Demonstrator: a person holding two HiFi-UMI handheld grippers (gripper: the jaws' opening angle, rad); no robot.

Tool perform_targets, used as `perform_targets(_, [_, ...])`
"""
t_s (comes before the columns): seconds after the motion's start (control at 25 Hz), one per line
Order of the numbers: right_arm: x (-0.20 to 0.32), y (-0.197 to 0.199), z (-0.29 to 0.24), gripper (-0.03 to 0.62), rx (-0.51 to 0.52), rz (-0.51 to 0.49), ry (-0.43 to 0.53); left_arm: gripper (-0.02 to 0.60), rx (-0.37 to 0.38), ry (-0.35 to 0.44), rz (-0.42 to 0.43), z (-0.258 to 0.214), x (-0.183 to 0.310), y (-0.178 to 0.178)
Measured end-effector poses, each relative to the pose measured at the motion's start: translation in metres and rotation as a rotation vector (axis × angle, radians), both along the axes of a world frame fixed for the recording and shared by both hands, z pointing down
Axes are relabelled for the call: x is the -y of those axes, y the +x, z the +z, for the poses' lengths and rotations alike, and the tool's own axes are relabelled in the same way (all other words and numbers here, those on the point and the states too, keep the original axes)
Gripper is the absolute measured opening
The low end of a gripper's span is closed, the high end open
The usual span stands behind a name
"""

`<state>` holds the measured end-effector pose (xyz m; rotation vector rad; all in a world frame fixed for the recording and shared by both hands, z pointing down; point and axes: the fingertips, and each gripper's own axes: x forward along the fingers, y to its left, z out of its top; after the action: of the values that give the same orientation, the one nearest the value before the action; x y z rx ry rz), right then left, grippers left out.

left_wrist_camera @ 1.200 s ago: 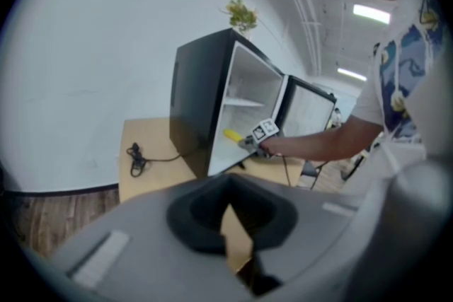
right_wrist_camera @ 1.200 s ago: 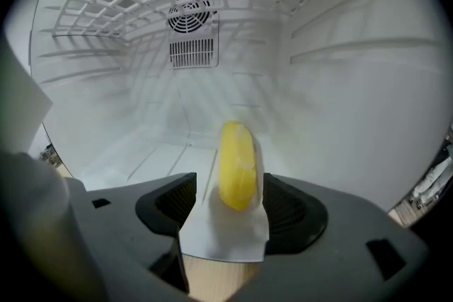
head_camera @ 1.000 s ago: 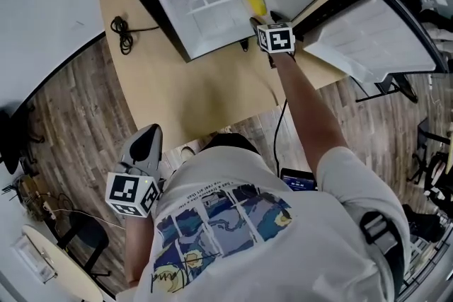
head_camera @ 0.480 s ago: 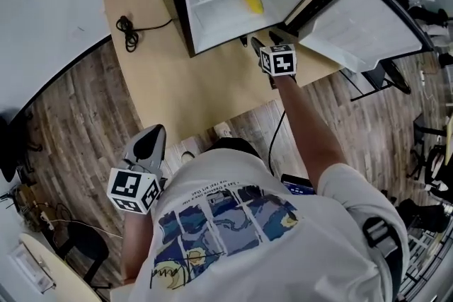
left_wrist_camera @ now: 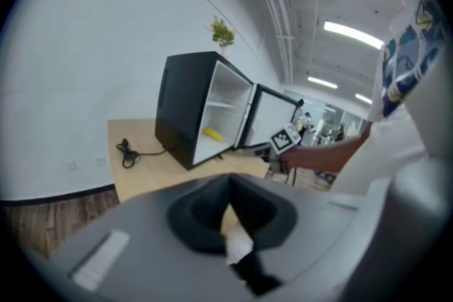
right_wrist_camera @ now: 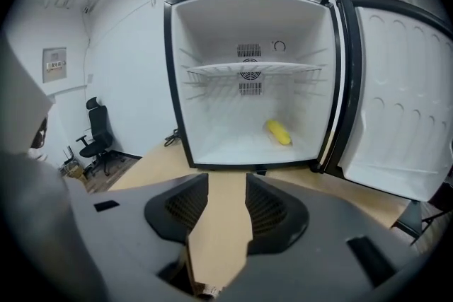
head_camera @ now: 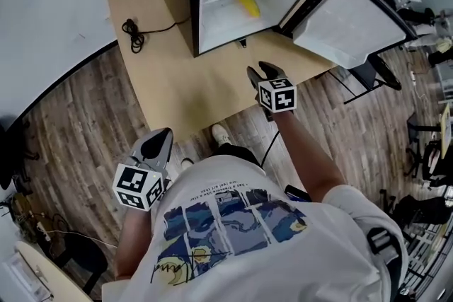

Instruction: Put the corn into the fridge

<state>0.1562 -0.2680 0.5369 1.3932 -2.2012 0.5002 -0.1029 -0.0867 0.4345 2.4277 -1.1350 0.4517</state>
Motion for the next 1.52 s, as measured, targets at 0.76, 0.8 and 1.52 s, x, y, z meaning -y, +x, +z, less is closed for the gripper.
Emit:
perform_targets(0.76, [-0.182, -0.067, -0.044, 0.021, 0.110, -0.016, 0.026, 0.009, -0.024, 0.004, 0.192, 0.018, -0.061, -0.017])
perform_targets(0.8, [-0.188, -0.073, -0.044, 0.021, 0.116, -0.025, 0.026, 0.009, -0.024, -0.001, 0.191, 0.019, -0.064, -0.019])
perform_targets(1.52, [-0.207, -0.136, -0.066, 0.017, 0.128, -0.166, 0.073, 0.009, -0.038, 0.011, 0.112, 0.021, -0.092, -0.057])
